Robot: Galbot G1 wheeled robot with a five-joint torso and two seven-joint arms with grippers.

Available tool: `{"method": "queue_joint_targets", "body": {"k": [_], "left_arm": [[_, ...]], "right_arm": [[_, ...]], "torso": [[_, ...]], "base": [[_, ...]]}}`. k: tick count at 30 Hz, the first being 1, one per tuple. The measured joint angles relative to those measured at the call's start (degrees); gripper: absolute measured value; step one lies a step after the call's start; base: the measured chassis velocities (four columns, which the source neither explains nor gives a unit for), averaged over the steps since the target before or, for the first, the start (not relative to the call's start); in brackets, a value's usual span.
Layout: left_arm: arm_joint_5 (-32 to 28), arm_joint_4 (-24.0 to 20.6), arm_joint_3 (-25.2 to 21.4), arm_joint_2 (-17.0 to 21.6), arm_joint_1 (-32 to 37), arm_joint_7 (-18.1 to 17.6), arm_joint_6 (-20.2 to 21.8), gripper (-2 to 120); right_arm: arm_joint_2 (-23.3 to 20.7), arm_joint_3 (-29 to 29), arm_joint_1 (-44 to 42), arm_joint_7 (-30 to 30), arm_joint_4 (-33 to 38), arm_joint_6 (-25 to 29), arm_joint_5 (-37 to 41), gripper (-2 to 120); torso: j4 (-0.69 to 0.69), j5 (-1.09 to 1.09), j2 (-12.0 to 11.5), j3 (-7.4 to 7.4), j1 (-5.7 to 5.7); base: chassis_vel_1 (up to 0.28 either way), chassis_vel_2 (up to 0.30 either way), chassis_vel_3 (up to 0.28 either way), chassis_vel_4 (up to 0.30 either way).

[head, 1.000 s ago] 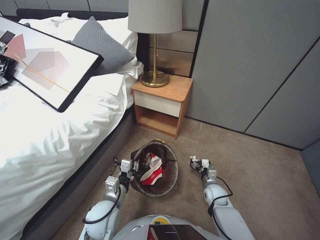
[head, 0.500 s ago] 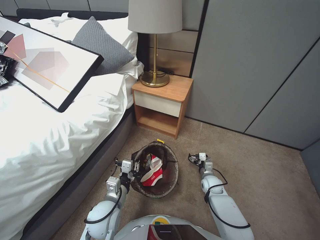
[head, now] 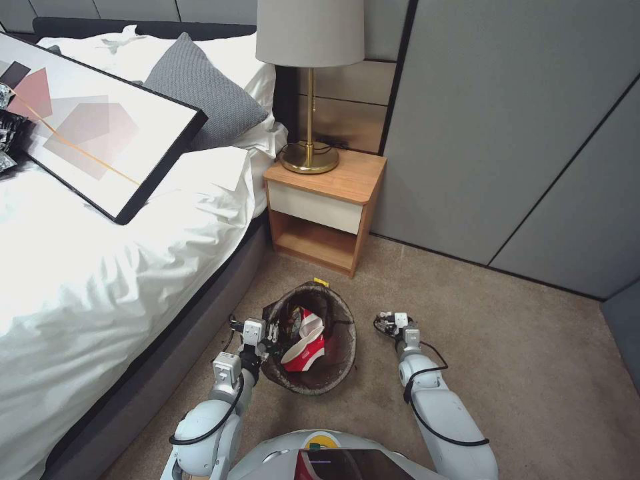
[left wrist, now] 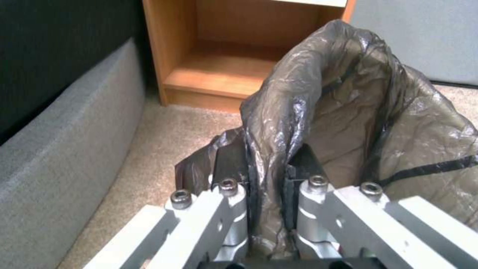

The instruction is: Pick up the trash bin, then pick up the garbage from the floor and place it into the trash bin.

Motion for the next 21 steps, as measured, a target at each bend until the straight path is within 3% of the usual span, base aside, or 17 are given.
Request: {"method": "queue_joint_targets", "body": {"k": [14,21], "left_arm": [[0.03,0.26,-0.07,-0.08,0.28,-0.02,-0.09,7],[0.14,0.07,-0.17,-0.12,0.63,-0.02,-0.16,7]], "right_arm": [[0.72,0.61,2.66,-0.57,-6.76,2.89,-1.2,98],[0.8,0.98,3.19,-1.12,-8.7,4.0,-1.44,73]], "torso": [[0.0,0.01,0.0,-0.01,0.0],[0.0,0.0,0.0,-0.01,0.0]], "base": [[0.0,0.0,0.0,0.0],[0.0,0.0,0.0,0.0]]}}
